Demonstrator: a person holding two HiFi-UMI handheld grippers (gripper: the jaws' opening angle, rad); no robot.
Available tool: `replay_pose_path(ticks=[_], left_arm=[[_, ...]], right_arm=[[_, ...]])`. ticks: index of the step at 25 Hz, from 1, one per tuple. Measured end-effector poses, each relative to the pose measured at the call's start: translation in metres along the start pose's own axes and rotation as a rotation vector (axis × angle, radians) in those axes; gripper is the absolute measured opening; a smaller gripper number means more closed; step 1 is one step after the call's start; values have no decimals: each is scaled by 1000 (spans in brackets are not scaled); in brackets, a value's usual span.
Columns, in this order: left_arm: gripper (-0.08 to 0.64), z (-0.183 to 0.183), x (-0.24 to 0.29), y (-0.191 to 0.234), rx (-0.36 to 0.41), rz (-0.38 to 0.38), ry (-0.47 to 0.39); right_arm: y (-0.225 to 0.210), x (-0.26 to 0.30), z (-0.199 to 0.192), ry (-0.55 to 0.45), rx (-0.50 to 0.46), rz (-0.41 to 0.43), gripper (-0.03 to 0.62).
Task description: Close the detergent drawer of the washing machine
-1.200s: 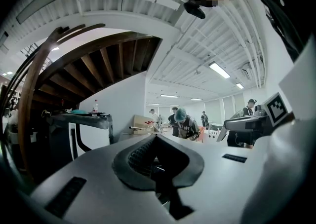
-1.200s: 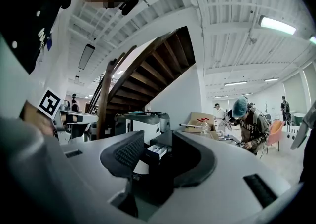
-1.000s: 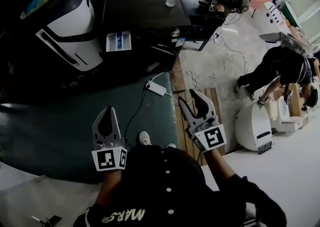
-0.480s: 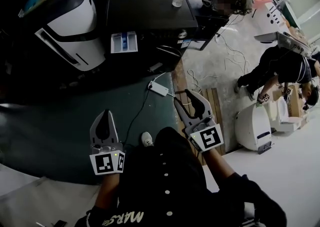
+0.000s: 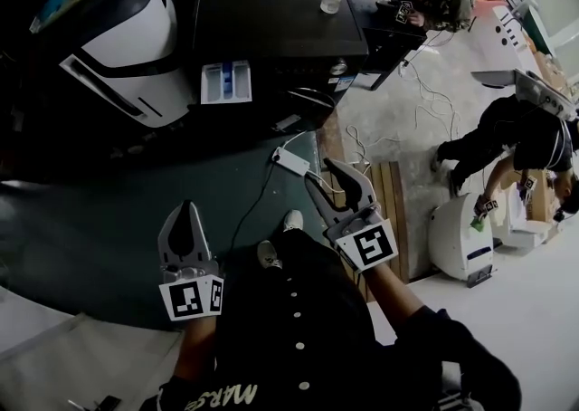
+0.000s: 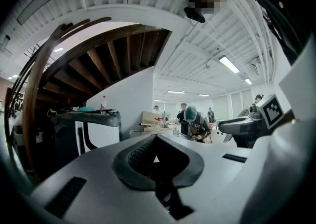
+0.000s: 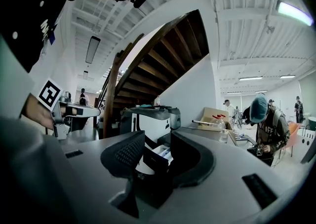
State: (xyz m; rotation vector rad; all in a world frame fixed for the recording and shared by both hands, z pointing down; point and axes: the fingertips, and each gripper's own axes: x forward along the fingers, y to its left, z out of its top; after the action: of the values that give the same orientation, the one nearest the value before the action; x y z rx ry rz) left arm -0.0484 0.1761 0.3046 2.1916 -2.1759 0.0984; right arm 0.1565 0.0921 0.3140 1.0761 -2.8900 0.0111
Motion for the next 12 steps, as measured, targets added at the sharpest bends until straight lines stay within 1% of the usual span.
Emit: replay_pose_path(ticks=[2, 8, 12], left_arm=[[2, 1, 10, 0, 6, 6, 5], [2, 4, 42, 1, 23, 41, 17], [2, 10, 57, -2, 36, 55, 13]], right_arm=[[-9, 8, 1, -8, 8, 8, 169], [-41, 33, 1, -4, 16, 21, 173], [-55, 47, 0, 0, 21, 34, 179]])
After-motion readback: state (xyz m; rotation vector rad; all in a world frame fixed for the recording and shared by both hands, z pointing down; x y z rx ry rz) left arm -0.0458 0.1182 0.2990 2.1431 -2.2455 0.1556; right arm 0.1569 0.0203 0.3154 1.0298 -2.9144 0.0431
